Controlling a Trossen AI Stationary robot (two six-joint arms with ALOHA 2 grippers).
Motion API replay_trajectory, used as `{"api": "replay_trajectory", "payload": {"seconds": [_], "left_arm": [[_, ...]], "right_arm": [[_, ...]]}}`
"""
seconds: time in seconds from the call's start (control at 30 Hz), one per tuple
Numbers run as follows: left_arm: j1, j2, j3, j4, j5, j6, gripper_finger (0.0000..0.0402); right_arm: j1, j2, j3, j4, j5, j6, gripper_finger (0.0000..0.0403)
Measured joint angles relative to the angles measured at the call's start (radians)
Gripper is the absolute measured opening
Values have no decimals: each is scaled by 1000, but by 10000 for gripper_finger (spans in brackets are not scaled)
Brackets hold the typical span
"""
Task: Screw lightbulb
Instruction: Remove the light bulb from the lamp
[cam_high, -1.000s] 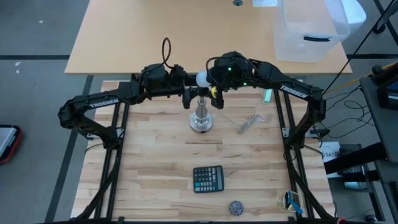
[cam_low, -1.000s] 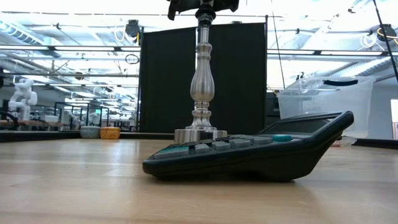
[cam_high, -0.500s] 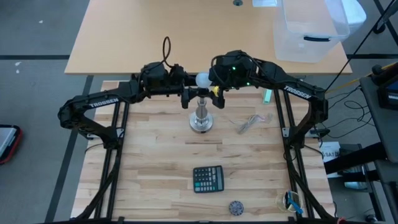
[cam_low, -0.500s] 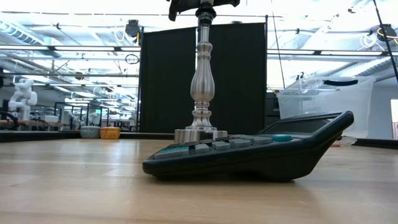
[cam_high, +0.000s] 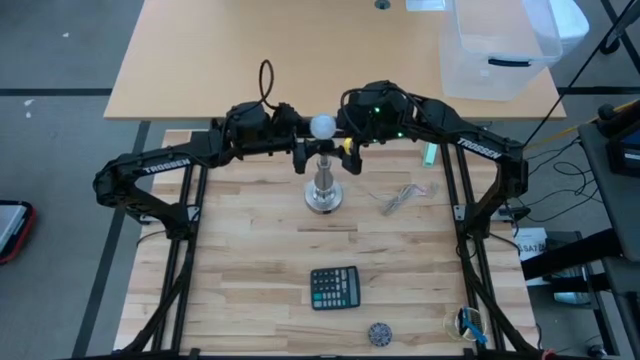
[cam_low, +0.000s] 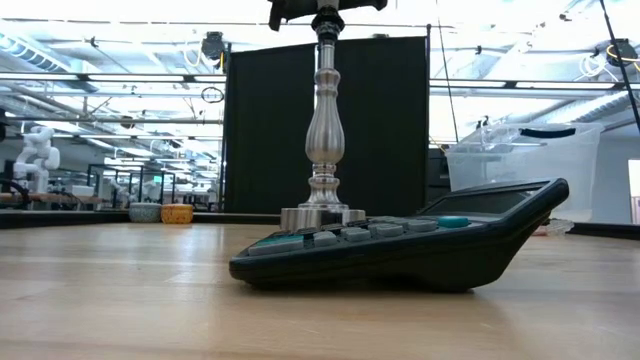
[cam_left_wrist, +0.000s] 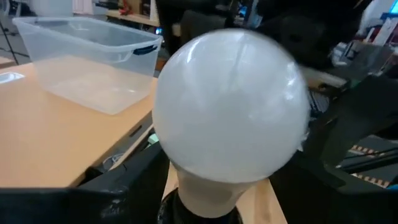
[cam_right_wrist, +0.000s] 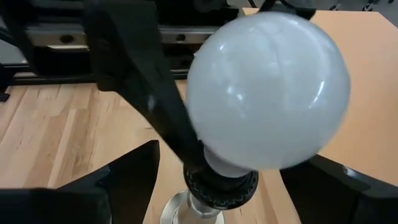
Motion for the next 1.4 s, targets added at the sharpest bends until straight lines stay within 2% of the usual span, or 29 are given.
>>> {"api": "replay_trajectory", "payload": {"seconds": [0.2,0.37,0.57,0.87,1.23,1.4], "left_arm": [[-9,0,0,9,-32,-110,274],[8,0,0,-63,-57,-185,318],[3,0,0,-68,-57,-146,365],[-21,-1,0,-68,-41,-52,356],[-26,-113,2,-124,-10,25,332],[-36,-119,2,-165,-27,47,332]], "right_arm": [[-1,0,0,0,1,0,315],[-2,0,0,0,2,1,315],[-1,0,0,16,0,-6,315],[1,0,-1,23,-10,-12,315],[-3,-2,-1,33,13,-11,315],[-1,-2,-1,69,4,-10,315]]}}
